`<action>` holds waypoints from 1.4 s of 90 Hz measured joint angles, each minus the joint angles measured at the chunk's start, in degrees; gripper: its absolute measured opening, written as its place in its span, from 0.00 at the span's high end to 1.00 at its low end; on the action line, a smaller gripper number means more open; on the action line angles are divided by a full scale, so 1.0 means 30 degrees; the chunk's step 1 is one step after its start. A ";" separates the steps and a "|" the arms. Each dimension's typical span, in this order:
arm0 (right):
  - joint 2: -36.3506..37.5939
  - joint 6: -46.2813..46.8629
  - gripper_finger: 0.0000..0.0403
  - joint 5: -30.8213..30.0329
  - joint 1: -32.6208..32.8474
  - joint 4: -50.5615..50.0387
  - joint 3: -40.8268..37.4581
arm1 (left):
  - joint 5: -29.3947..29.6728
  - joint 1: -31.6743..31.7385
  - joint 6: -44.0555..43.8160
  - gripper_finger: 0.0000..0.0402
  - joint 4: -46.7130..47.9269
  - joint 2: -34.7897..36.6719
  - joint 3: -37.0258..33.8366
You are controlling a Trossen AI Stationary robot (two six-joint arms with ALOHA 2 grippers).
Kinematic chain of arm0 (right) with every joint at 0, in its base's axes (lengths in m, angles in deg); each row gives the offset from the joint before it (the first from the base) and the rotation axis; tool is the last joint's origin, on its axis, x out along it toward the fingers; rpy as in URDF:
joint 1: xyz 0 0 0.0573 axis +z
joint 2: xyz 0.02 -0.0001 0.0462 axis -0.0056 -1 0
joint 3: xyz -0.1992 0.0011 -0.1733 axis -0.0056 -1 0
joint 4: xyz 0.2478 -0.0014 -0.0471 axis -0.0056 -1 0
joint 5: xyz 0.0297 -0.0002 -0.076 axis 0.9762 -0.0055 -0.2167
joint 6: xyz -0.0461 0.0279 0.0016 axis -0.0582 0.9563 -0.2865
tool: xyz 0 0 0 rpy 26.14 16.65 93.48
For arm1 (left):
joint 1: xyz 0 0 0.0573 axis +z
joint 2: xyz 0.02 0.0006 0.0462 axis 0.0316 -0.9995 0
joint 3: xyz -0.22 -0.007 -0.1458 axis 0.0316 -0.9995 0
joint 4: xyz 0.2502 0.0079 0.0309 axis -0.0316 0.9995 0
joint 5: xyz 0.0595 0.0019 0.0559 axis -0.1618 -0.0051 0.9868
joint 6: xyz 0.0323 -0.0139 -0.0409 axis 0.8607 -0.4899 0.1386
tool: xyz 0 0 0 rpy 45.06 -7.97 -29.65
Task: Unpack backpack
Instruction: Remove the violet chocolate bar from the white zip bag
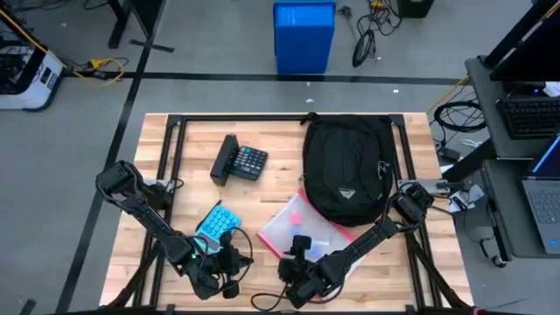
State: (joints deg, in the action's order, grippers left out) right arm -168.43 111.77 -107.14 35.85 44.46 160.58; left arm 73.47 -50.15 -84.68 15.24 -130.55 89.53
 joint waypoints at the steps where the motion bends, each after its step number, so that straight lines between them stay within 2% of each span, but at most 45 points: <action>1: -0.0005 -0.0010 0.49 0.0020 -0.0003 0.0100 0.0000 | -0.0002 0.0000 0.0000 1.00 0.0000 0.0000 0.0000; 25: -0.1074 -0.0481 0.39 -0.0020 0.0053 0.1207 0.0002 | -0.0005 0.0000 -0.0007 1.00 0.0007 -0.0007 0.0000; 45: -0.1285 0.0078 0.39 -0.0422 -0.0328 0.0964 0.0015 | 0.0000 0.0000 -0.0022 1.00 -0.0007 -0.0007 0.0000; 54: -0.1196 0.0286 0.41 -0.0697 -0.0346 -0.0168 0.0019 | -0.0006 0.0000 -0.0022 1.00 -0.0007 -0.0007 0.0000; 68: -0.1095 0.2467 0.44 -0.0822 -0.0452 -0.3235 0.0095 | -0.0007 0.0000 0.0004 1.00 0.0000 -0.0007 0.0000; 81: -0.1095 0.3166 0.55 -0.0793 -0.0430 -0.3802 0.0073 | -0.0007 0.0000 0.0022 1.00 0.0000 -0.0007 0.0000; 95: -0.1049 0.3159 0.79 -0.0181 -0.0386 -0.3880 0.0071 | -0.0007 0.0000 0.0023 1.00 0.0007 -0.0007 0.0000; 104: -0.1068 0.2971 0.96 0.0600 -0.0325 -0.5388 0.0791 | -0.0007 0.0000 0.0057 1.00 0.0020 -0.0007 0.0000; 126: -0.1095 0.3884 1.00 0.0452 0.0044 -1.0733 0.4286 | 0.0000 0.0000 0.0124 1.00 0.0073 -0.0007 0.0000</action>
State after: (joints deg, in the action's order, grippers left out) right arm -171.71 123.42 -105.78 35.98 12.26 173.44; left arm 73.47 -50.15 -84.31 15.46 -130.57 89.53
